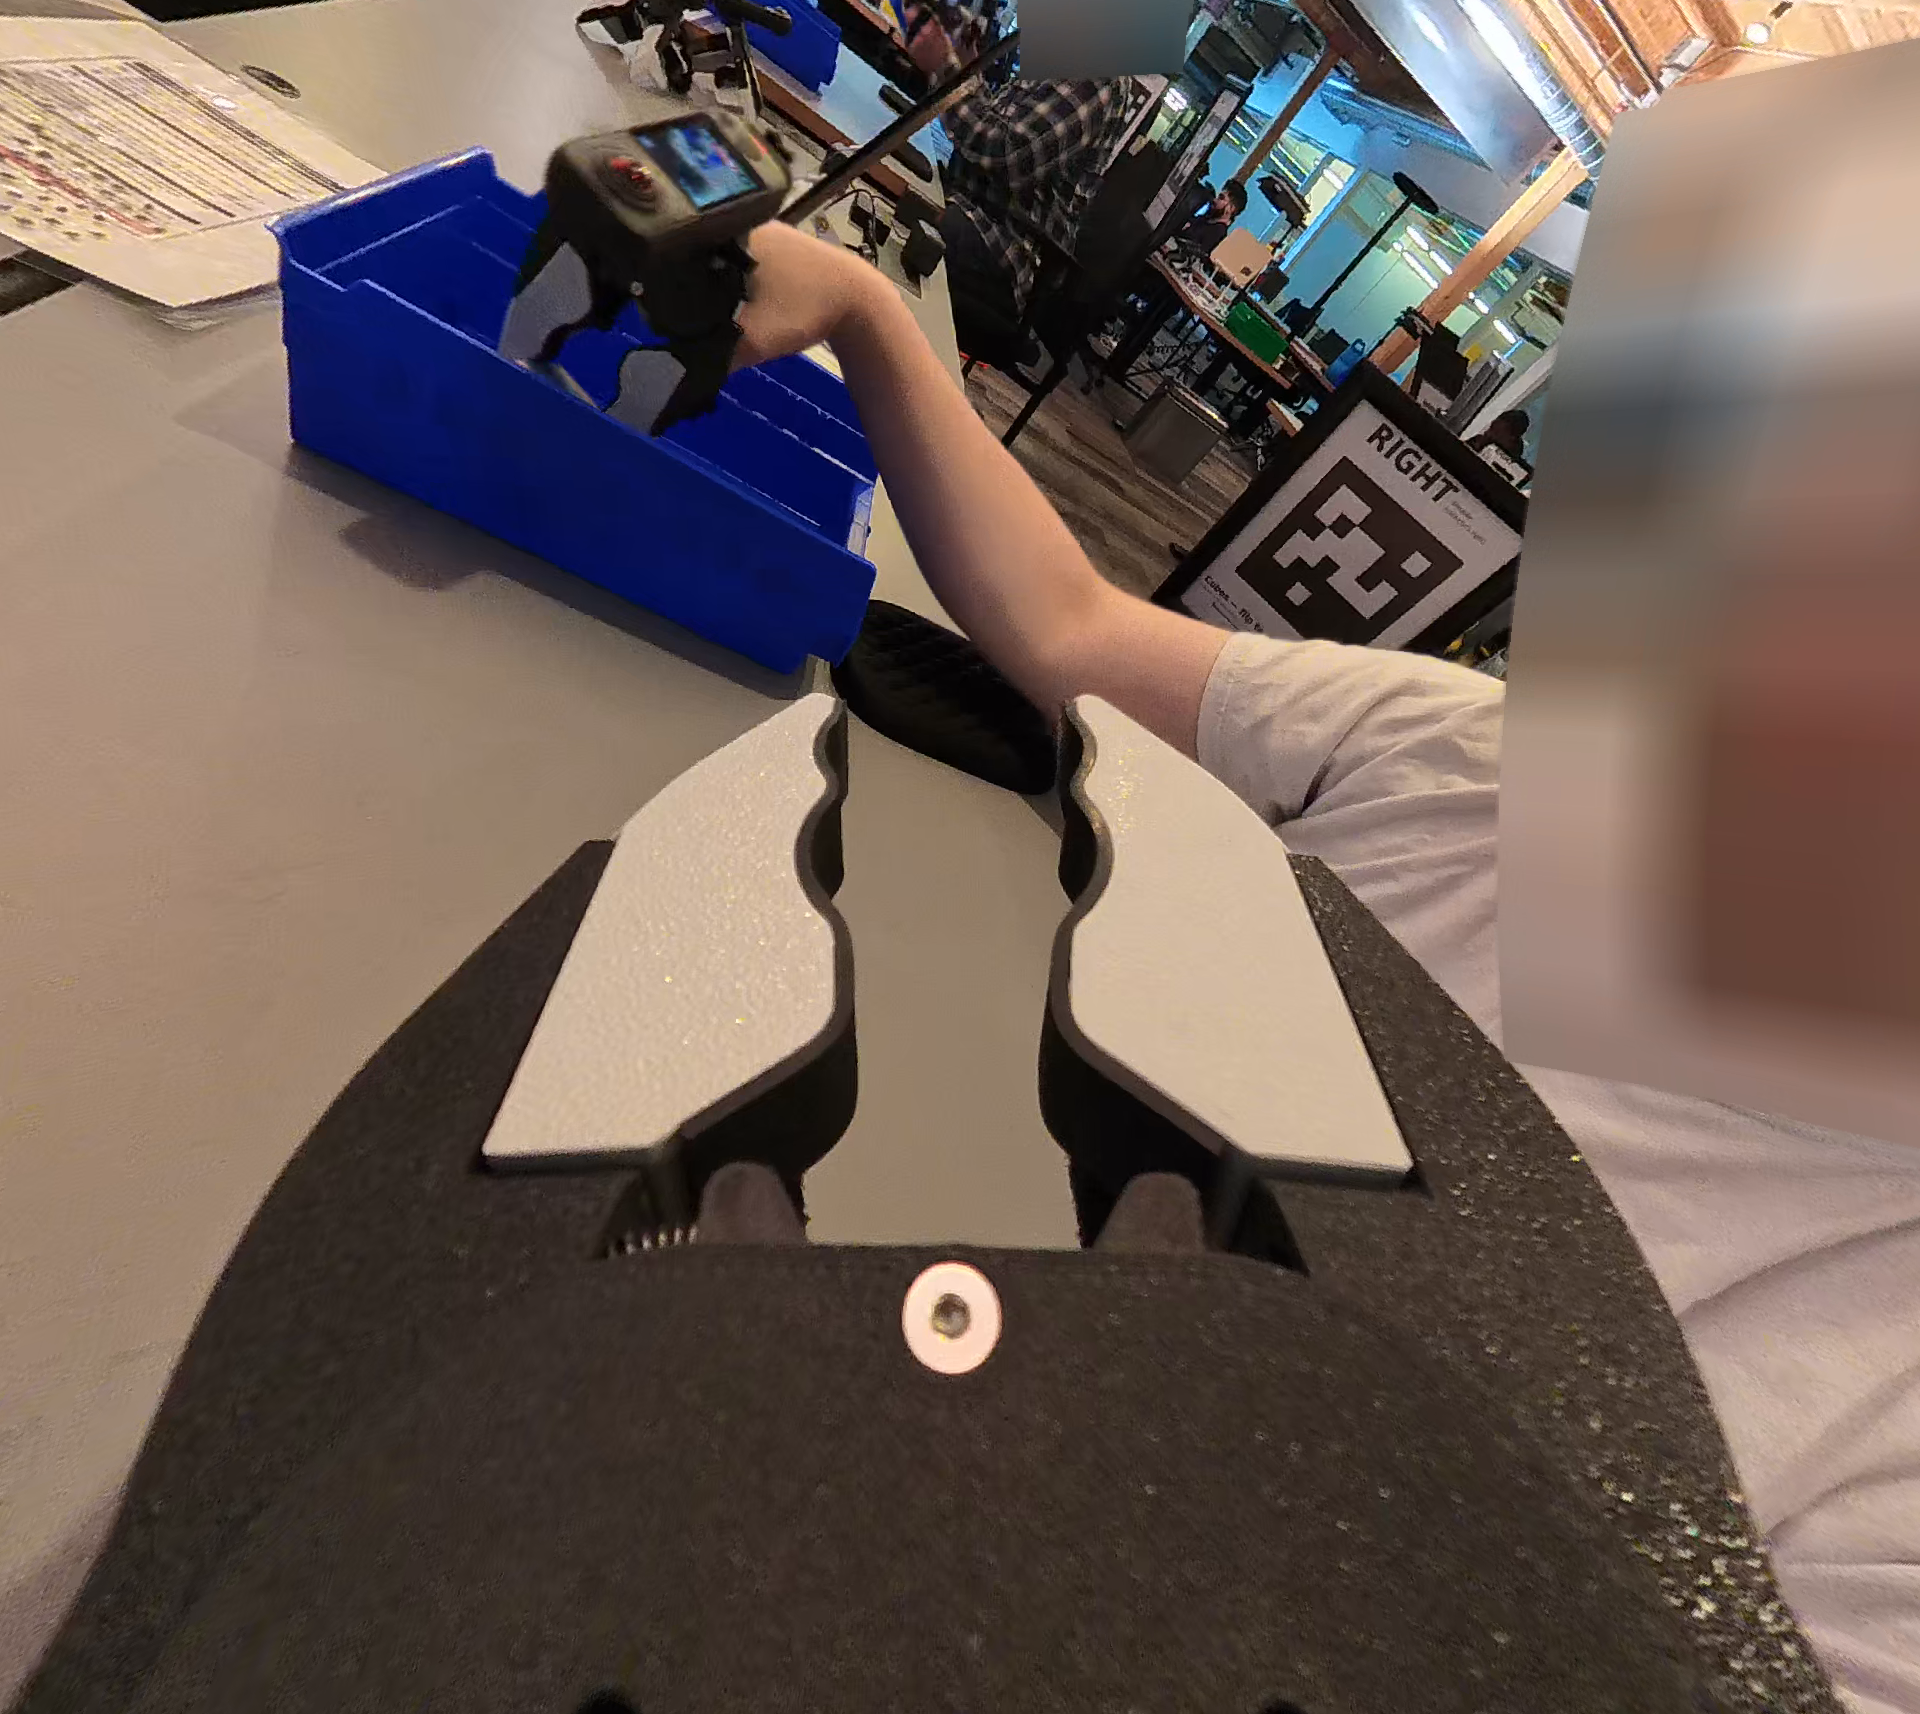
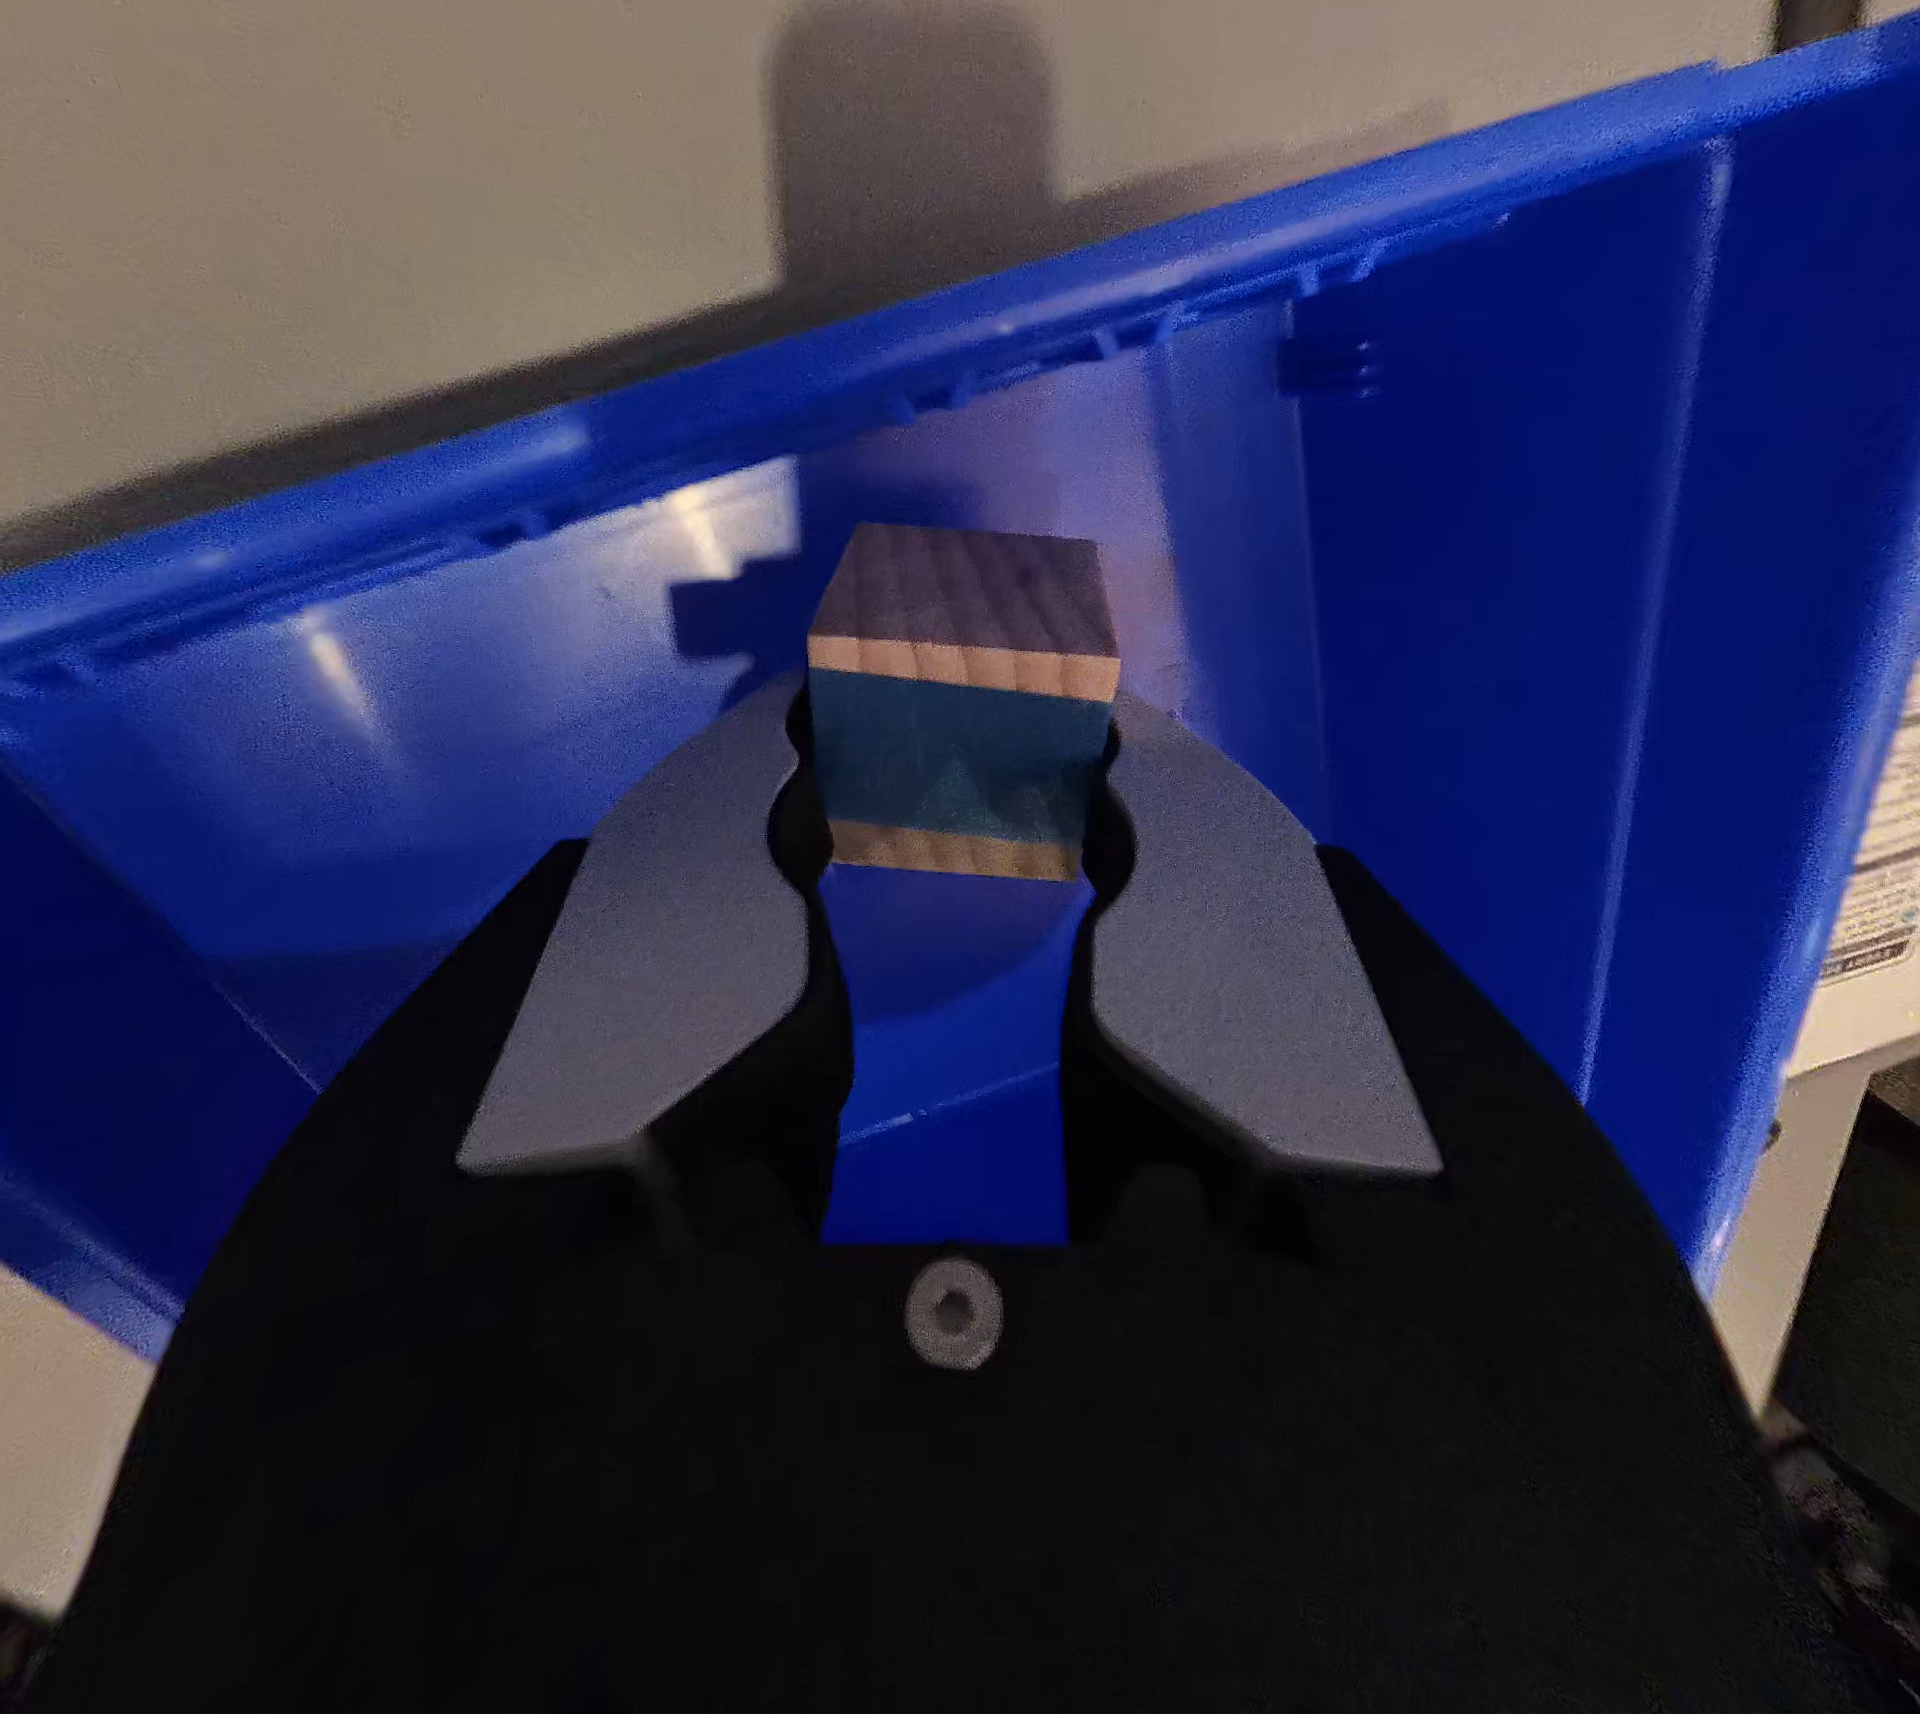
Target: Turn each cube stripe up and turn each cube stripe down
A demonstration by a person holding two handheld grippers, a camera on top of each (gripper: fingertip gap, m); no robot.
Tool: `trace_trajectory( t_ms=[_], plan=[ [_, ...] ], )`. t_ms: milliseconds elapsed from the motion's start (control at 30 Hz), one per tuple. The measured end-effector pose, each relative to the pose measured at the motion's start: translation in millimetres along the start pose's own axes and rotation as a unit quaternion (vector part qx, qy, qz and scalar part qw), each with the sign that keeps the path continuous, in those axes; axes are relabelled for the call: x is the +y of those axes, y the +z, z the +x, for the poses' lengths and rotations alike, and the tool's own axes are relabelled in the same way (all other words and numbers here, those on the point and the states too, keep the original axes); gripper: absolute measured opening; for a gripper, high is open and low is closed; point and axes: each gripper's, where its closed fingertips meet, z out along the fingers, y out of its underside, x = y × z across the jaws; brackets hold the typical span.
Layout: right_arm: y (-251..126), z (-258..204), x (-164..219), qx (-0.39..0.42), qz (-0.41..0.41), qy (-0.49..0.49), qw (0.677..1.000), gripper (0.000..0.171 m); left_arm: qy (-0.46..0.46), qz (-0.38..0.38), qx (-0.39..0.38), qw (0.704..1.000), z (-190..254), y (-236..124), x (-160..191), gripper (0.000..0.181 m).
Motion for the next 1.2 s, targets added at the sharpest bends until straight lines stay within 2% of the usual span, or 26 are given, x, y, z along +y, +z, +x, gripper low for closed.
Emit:
trace_trajectory(
  t_ms=[133,367,533,700,800,967,1033,1100,1200],
  plan=[
    [8.6,7.1,3.8,-0.051,-0.041,-0.015,0.998,0.046,0.002,0.003,-0.004,1.0,-1.8,-2.8,-1.9,0.037],
    [19.3,4.8,-11.5,-0.127,-0.001,-0.03,0.992,0.046,0.012,0.006,-0.011,1.0,-1.6,-10.9,-4.4,0.034],
    [29.9,8.2,4.6,-0.122,-0.049,-0.058,0.99,0.046,0.007,0.014,-0.012,1.0,-3.3,-18.4,-7.3,0.032],
    [31.3,8.2,-5.3,-0.108,-0.026,-0.078,0.991,0.047,0.004,0.033,-0.021,0.999,-9.7,-29.0,-13.7,0.034],
    [31.2,15.3,-9.9,-0.068,-0.02,-0.091,0.993,0.046,0.009,0.046,-0.031,0.998,-11.9,-38.5,-18.3,0.038],
    [15.3,25.8,-12.1,-0.011,-0.014,-0.088,0.996,0.054,0.034,0.062,-0.045,0.996,-2.5,-60.8,-25.7,0.044],
    [0.7,28.9,-13.6,0.015,-0.006,-0.083,0.996,0.055,0.056,0.057,-0.081,0.994,-1.8,-76.8,-25.7,0.045],
    [-16.6,31.1,-14.2,0.047,-0.001,-0.074,0.996,0.056,0.081,0.043,-0.154,0.984,-9.5,-99.8,-22.4,0.049],
    [-40.1,27.0,-5.1,0.087,-0.024,-0.018,0.996,0.064,0.097,-0.007,-0.332,0.938,-42.9,-153.2,-5.7,0.054]
  ],
)
